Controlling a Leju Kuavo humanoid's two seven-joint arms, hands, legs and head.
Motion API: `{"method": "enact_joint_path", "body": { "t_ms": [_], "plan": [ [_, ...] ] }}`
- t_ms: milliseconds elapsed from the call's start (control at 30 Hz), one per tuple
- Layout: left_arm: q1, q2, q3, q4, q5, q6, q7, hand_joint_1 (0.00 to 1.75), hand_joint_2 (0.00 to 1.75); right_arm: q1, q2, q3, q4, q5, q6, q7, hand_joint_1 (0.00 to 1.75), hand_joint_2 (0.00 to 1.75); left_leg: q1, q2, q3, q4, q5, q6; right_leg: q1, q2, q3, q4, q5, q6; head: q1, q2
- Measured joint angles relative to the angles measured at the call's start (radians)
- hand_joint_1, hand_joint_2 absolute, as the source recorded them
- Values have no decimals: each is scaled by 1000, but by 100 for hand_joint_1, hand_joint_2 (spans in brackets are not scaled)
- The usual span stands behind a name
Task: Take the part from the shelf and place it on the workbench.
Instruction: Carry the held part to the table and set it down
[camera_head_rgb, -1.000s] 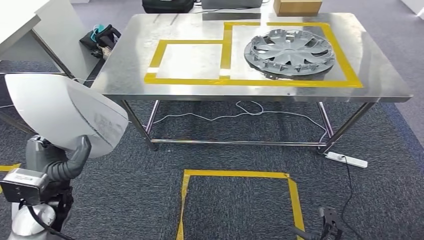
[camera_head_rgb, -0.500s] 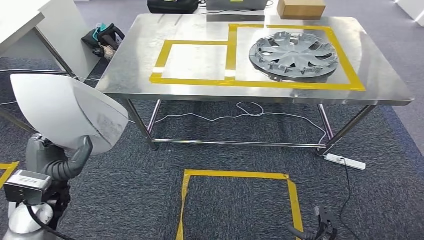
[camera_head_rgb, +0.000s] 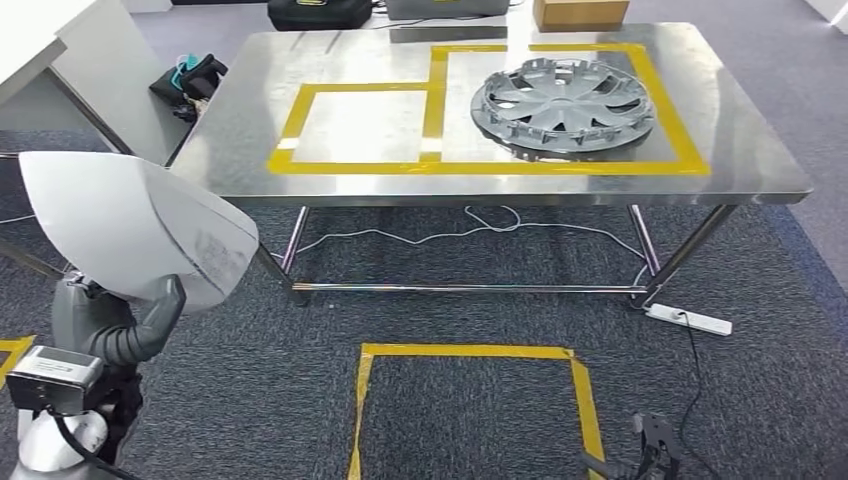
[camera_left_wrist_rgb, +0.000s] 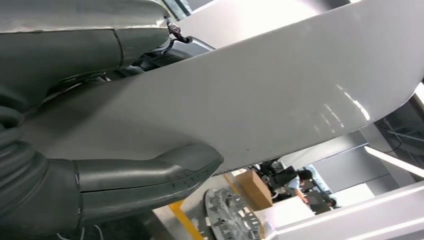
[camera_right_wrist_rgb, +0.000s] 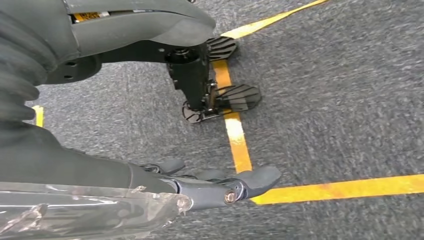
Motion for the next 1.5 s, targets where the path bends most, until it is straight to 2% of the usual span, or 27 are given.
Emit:
{"method": "enact_joint_path", "body": {
  "t_ms": [67, 100, 133, 200, 267, 300, 400, 467, 500, 567, 600, 633, 667, 733, 767, 833, 967, 1000, 1067, 1133, 1167, 1200, 1267, 1300, 1333, 1433, 1500],
  "plan": [
    [1, 0, 0, 0, 0, 0, 0, 175, 175, 0, 0, 1, 0, 0, 0, 0, 0, 175, 0, -2, -80, 129, -40, 0, 1, 2, 4, 0, -6, -6, -1, 0],
    [2, 0, 0, 0, 0, 0, 0, 175, 175, 1, 0, 1, 0, 0, 0, 0, 0, 175, 0, -2, -107, 162, -37, 2, 1, 4, 8, 0, -9, -8, -1, 0],
    [2, 1, 0, 0, 0, 0, 0, 175, 175, 2, 0, 1, 0, 0, 0, 0, 0, 175, 0, -2, -116, 159, -14, 4, 2, 6, 13, 0, -13, -7, -1, 0],
    [2, 1, 0, 0, 0, 0, 0, 175, 175, 1, 0, 2, 0, 0, 0, 0, 0, 175, 0, -3, -83, 58, 71, 12, 1, 10, 26, 0, -23, -1, -1, 0],
    [2, 2, 0, 0, 0, 0, 0, 175, 175, -1, 0, 2, 0, 0, 0, 0, 0, 175, -2, -5, -36, -52, 117, 18, 4, 14, 35, 1, -34, 10, -1, 0],
    [2, 2, 0, 0, 0, -1, 0, 175, 175, -2, 0, 2, 0, 0, 0, 0, 0, 175, -3, -6, -24, -81, 118, 19, 6, 15, 36, -1, -38, 16, -1, 0],
    [3, 3, 0, 0, 0, -3, -1, 175, 175, -1, 0, 2, 0, 0, 0, 0, 0, 175, -5, -8, -13, -98, 101, 30, 4, 13, 41, -13, -44, 34, 0, 0],
    [2, 3, 1, -2, -1, -3, -2, 175, 175, -3, 0, 2, 0, -1, 1, -1, 0, 175, -3, -8, -2, -103, 95, 43, 5, 4, 29, 17, -64, 43, 4, 0],
    [1, 3, 1, -2, -1, -4, -2, 175, 175, -4, 1, 3, 0, -1, 1, -1, 0, 175, -3, -8, 4, -105, 91, 49, 5, -1, 6, 64, -87, 44, 6, 0],
    [2, 2, 1, -2, -2, -5, -3, 175, 175, -2, 1, 3, 0, -2, 1, -1, 0, 175, -9, -7, 12, -104, 81, 59, 8, -5, -71, 198, -137, 43, 10, 0],
    [3, 2, 1, -2, -3, -6, -3, 175, 175, 0, 1, 3, 0, -2, 1, -1, 0, 175, -12, -8, 17, -104, 76, 62, 9, -5, -105, 249, -145, 41, 9, 0],
    [4, 2, 1, -2, -3, -6, -3, 175, 175, 3, 1, 3, 0, -2, 0, -1, 0, 175, -14, -9, 24, -104, 71, 64, 11, -5, -123, 266, -135, 39, 10, 0],
    [4, 1, 1, -2, -3, -7, -3, 175, 175, 5, 1, 3, 0, -2, 0, -1, 0, 175, -15, -10, 33, -104, 64, 64, 14, -5, -122, 242, -103, 36, 9, 0],
    [4, 0, 1, -2, -3, -7, -3, 175, 175, 6, 1, 3, 0, -2, 0, -2, 0, 175, -17, -11, 54, -104, 49, 60, 18, -7, -75, 122, -20, 29, 10, 0],
    [4, -1, 1, -2, -3, -7, -3, 175, 175, 5, 1, 3, 0, -2, 0, -2, 0, 175, -18, -11, 63, -103, 42, 57, 20, -8, -46, 61, 5, 24, 9, 0],
    [3, -2, 1, -2, -5, -9, -3, 175, 175, 4, 1, 3, 0, -4, 0, -2, 0, 175, -21, -11, 70, -103, 33, 48, 25, -9, -16, 7, 15, 15, 7, 0],
    [-1, -3, 0, -4, -10, -12, -4, 175, 175, 3, 1, 3, 0, -9, 0, -5, 0, 175, -21, -10, 69, -87, 15, 26, 18, -4, 3, -10, 6, -5, 0, 0],
    [-4, -3, 0, -4, -10, -12, -5, 175, 175, 1, 1, 3, 0, -12, -3, -7, 0, 175, -20, -10, 50, -49, -3, 19, 14, -4, 12, -15, 4, -10, -3, 0],
    [-11, -4, -1, -4, -10, -15, -6, 175, 175, -3, 2, 3, 0, -21, -16, -13, 0, 175, -14, -11, -28, 82, -49, 8, 12, -3, 21, -18, -4, -17, -7, 0],
    [-21, -8, -4, -1, -8, -19, -6, 175, 175, -3, 6, 2, 0, -30, -36, -19, 0, 175, -8, -11, -99, 174, -57, 1, 9, -2, 30, -19, -13, -16, -8, 0],
    [-29, -11, -8, 1, -6, -22, -6, 175, 175, -3, 9, 2, 0, -34, -42, -21, 0, 175, -5, -11, -107, 167, -29, -2, 7, 0, 37, -19, -18, -13, -8, 0],
    [-39, -14, -13, 4, -5, -25, -6, 175, 175, -5, 11, 1, 0, -37, -47, -22, 0, 175, -3, -10, -96, 124, 16, -3, 5, 1, 45, -19, -23, -9, -8, 0],
    [-61, -21, -27, 13, -3, -31, -6, 175, 175, -10, 15, 1, 0, -43, -53, -23, 0, 175, -1, -11, -46, -5, 101, -5, 2, 5, 59, -19, -36, 3, -8, 0],
    [-73, -26, -36, 18, -4, -34, -6, 175, 175, -14, 17, 1, 0, -48, -57, -22, 0, 175, -2, -11, -23, -58, 117, -1, 3, 6, 63, -19, -42, 10, -8, 0],
    [-86, -30, -48, 25, -5, -36, -6, 175, 175, -18, 19, 0, 0, -54, -62, -21, 0, 175, -4, -11, -7, -92, 118, 5, 3, 7, 64, -23, -46, 18, -8, 0],
    [-116, -40, -78, 42, -7, -38, -5, 175, 175, -27, 24, -4, 0, -67, -74, -16, 0, 175, -6, -12, 14, -124, 103, 29, 2, 5, 75, -41, -51, 38, -11, 0],
    [-132, -46, -92, 50, -7, -37, -4, 175, 175, -32, 26, -6, 0, -77, -79, -12, 0, 175, -3, -11, 27, -134, 100, 44, 3, -1, 56, 6, -76, 45, -9, 0]
  ]
}}
